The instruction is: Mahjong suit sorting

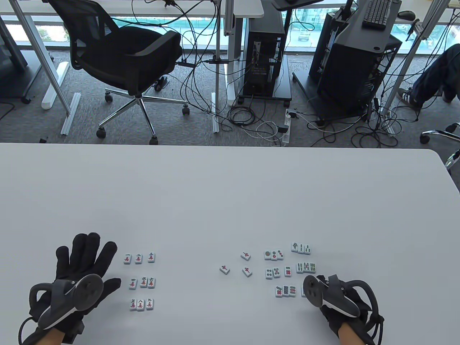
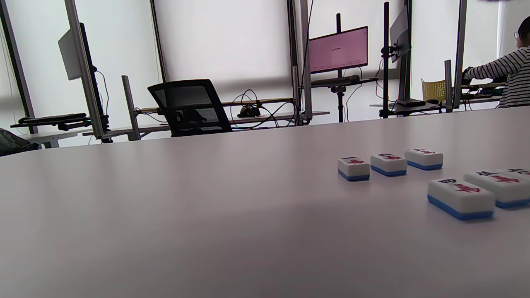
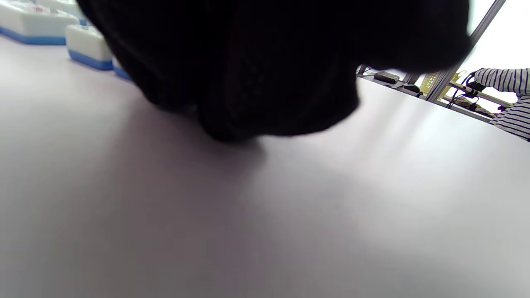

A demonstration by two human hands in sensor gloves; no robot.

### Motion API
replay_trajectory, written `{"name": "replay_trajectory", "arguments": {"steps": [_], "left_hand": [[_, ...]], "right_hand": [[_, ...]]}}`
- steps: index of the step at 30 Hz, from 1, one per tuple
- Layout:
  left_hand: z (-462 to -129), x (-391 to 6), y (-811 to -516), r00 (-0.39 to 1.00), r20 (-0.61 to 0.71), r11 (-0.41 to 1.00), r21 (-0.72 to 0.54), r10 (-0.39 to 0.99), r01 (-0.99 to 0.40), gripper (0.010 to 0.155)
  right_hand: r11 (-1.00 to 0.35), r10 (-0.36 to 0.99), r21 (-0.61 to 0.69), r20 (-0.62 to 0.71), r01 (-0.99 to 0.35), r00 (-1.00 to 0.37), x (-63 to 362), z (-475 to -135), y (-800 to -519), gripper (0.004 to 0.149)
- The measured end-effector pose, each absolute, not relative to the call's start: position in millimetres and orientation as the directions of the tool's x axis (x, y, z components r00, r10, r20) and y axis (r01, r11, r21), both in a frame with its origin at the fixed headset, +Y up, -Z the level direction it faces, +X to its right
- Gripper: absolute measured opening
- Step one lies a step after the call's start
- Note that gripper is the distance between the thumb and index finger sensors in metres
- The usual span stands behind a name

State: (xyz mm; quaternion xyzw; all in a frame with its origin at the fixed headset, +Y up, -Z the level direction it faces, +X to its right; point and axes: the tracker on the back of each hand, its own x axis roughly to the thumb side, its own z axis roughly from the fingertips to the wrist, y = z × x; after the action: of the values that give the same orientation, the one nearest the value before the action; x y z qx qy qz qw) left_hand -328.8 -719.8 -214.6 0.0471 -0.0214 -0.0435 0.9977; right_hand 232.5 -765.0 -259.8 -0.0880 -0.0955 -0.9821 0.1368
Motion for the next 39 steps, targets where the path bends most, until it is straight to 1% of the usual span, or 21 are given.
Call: {"name": "replay_trajectory", "arguments": {"steps": [2,5,6,8,10,11,12,13,15,17,19,23,26,30,32,34,37,39], "left_hand": [[-215,-329,-719,0.996,0.036,0.992,0.096,-0.087,0.083,0.085],[-214,-331,-718,0.997,0.030,0.992,0.100,-0.076,0.073,0.085],[-214,-331,-718,0.997,0.029,0.993,0.100,-0.073,0.070,0.085],[-214,-332,-718,0.997,0.028,0.993,0.100,-0.072,0.069,0.085],[-215,-332,-718,0.997,0.024,0.993,0.095,-0.073,0.071,0.085],[-215,-332,-718,0.997,0.023,0.993,0.094,-0.074,0.072,0.085],[-215,-332,-717,0.997,0.021,0.993,0.093,-0.075,0.073,0.085],[-215,-332,-717,0.997,0.020,0.993,0.093,-0.076,0.073,0.085],[-215,-332,-717,0.997,0.017,0.992,0.098,-0.078,0.076,0.085],[-215,-332,-718,0.997,0.016,0.992,0.097,-0.081,0.079,0.085],[-215,-332,-718,0.996,0.018,0.992,0.098,-0.085,0.082,0.085],[-217,-329,-719,0.995,0.017,0.991,0.096,-0.095,0.093,0.085],[-219,-323,-719,0.995,0.025,0.991,0.103,-0.094,0.091,0.086],[-222,-305,-717,0.994,0.065,0.990,0.118,-0.091,0.082,0.088],[-225,-291,-713,0.990,0.095,0.987,0.137,-0.100,0.086,0.089],[-231,-268,-702,0.985,0.146,0.984,0.169,-0.089,0.064,0.089],[-243,-223,-687,0.974,0.207,0.978,0.203,-0.090,0.048,0.083],[-251,-185,-679,0.959,0.241,0.972,0.215,-0.150,0.098,0.082]], "right_hand": [[-0.943,-0.245,0.179,0.191,0.279,-0.951,233,-260,-764,0.059],[-0.935,-0.229,0.239,0.156,0.262,-0.961,235,-262,-759,0.064],[-0.935,-0.228,0.245,0.142,0.257,-0.963,236,-263,-752,0.066],[-0.951,-0.202,0.215,0.112,0.222,-0.973,240,-266,-735,0.069],[-0.985,-0.115,0.120,0.059,0.122,-0.992,246,-269,-705,0.070],[-0.993,-0.082,0.080,0.049,0.085,-0.995,247,-269,-695,0.071],[-0.999,-0.033,0.004,0.043,0.033,-0.999,249,-268,-678,0.072],[-0.999,-0.006,-0.045,0.044,0.004,-0.999,250,-266,-669,0.074],[-0.966,0.079,-0.243,0.065,-0.092,-0.995,253,-256,-646,0.078],[-0.911,0.136,-0.377,0.109,-0.168,-0.985,255,-246,-635,0.080],[-0.868,0.154,-0.453,0.145,-0.204,-0.977,258,-237,-634,0.081],[-0.853,0.106,-0.493,0.159,-0.172,-0.982,260,-231,-648,0.081],[-0.865,0.074,-0.481,0.157,-0.141,-0.985,261,-235,-663,0.081],[-0.896,0.079,-0.424,0.144,-0.134,-0.986,265,-237,-679,0.081],[-0.896,0.090,-0.418,0.152,-0.147,-0.984,267,-237,-682,0.080],[-0.893,0.100,-0.422,0.152,-0.156,-0.983,269,-236,-684,0.080],[-0.886,0.111,-0.431,0.166,-0.174,-0.980,269,-235,-684,0.080],[-0.886,0.113,-0.428,0.176,-0.179,-0.978,267,-235,-684,0.081]]}}
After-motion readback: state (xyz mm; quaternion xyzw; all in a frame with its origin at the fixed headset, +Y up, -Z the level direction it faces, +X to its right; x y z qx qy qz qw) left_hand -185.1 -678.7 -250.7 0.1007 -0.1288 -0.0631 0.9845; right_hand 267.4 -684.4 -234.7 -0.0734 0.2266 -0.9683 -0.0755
